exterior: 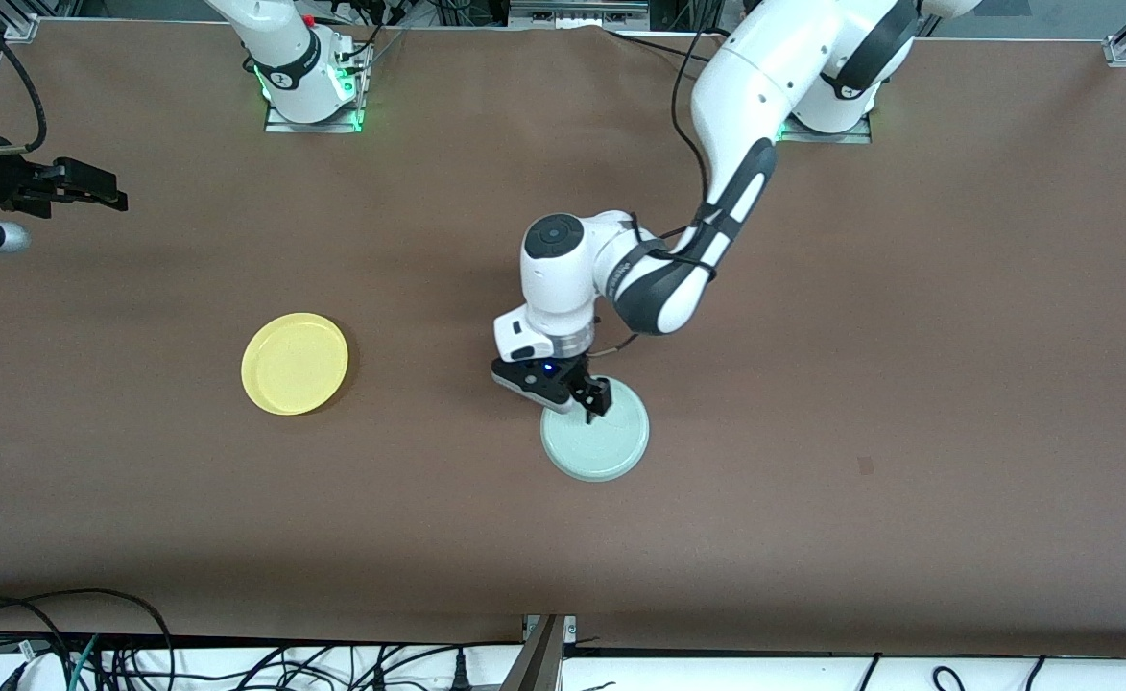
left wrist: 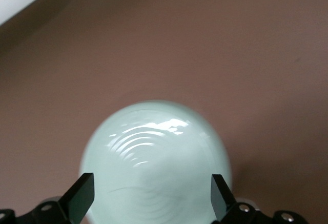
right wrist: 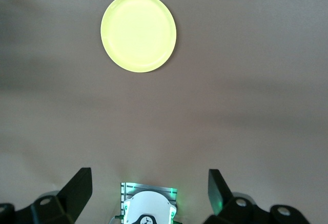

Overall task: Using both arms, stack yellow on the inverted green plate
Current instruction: 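Slide the inverted green plate toward the table middle with the left gripper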

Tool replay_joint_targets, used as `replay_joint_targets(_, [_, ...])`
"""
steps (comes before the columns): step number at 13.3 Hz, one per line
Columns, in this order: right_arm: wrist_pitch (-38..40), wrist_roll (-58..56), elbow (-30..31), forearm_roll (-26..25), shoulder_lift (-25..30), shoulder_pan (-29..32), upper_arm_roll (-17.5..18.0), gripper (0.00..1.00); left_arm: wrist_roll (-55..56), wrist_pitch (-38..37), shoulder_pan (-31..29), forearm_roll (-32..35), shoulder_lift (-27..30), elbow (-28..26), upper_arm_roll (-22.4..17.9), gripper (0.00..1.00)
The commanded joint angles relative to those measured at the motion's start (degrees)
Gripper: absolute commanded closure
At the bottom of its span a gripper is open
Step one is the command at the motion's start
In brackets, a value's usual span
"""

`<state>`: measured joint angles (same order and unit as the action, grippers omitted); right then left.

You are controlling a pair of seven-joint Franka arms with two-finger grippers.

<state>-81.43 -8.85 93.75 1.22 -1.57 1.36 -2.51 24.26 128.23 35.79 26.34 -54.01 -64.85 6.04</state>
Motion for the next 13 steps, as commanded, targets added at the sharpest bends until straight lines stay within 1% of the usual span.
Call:
replay_joint_targets(1, [0.8,-0.5,-0.4,0.1,0.3,0.0,0.1,0.00,-3.0,-5.8,-0.9,-1.2,3.2,-1.8,1.3,0.00])
replay_joint_targets(4, [0.7,-0.6,-0.4,0.1,0.2,0.0,0.1,0.00,-1.8,-6.1,-1.4,-7.4,3.4,-1.9,1.2,0.00])
replay_joint_targets(6, [0.4,-0.6,-0.5,-0.2,-0.3,0.1,0.1,0.00,-1.7,-6.3,-5.7,-11.5,3.6,-1.9,1.4,0.00])
replay_joint_targets(7, [0.2,-0.5,-0.7,-0.3,-0.3,0.0,0.1,0.00,-1.7,-7.7,-7.9,-14.7,5.0,-1.8,1.3,0.00])
replay_joint_targets(9, [0.0,0.1,-0.8,-0.6,-0.3,-0.1,0.2,0.00,-1.8,-11.7,-11.2,-18.0,7.6,-1.4,1.4,0.00])
replay_joint_targets(13, [-0.1,0.3,-0.9,-0.6,-1.2,-0.2,0.4,0.00,-2.1,-22.6,-14.7,-18.4,15.7,-1.4,1.4,0.00])
